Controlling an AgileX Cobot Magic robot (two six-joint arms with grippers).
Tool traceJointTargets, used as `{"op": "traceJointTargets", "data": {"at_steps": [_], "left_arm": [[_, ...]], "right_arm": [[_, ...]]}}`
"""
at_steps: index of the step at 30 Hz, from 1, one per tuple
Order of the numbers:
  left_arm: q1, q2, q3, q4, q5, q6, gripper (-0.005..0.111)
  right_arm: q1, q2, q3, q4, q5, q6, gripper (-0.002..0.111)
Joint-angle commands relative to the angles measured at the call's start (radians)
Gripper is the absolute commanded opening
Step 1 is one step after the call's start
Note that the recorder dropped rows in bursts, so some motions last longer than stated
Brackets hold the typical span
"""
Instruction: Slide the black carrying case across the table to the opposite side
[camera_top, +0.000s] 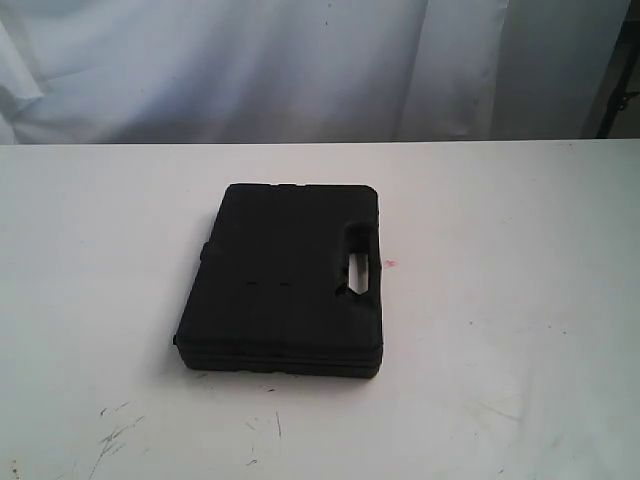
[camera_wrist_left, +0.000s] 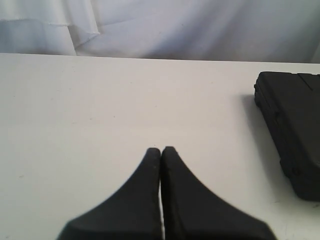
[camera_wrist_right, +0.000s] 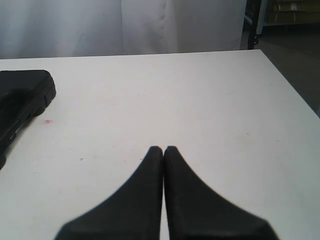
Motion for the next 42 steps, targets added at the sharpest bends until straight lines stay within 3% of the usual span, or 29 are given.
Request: {"op": "traceJointTargets", "data": {"at_steps": [1,24,34,42], "left_arm": [[0.001,-0.004,0.005,-0.002,-0.018,-0.004,0.0],[0.001,-0.004,0.005,-0.002,-0.018,-0.004,0.0],[0.001,-0.004,0.005,-0.002,-0.018,-0.002,0.0],[0.001,-0.004,0.005,-0.002,-0.018,-0.002,0.0]], "right_arm": [[-0.004,-0.006,0.004,0.0,-0.011,-0.004,0.0],[-0.004,-0.006,0.004,0.0,-0.013,-0.004,0.0],[-0.004,-0.006,0.004,0.0,-0.447,-0.004,0.0],[-0.004,-0.006,0.004,0.0,-0.496,-0.004,0.0]]}}
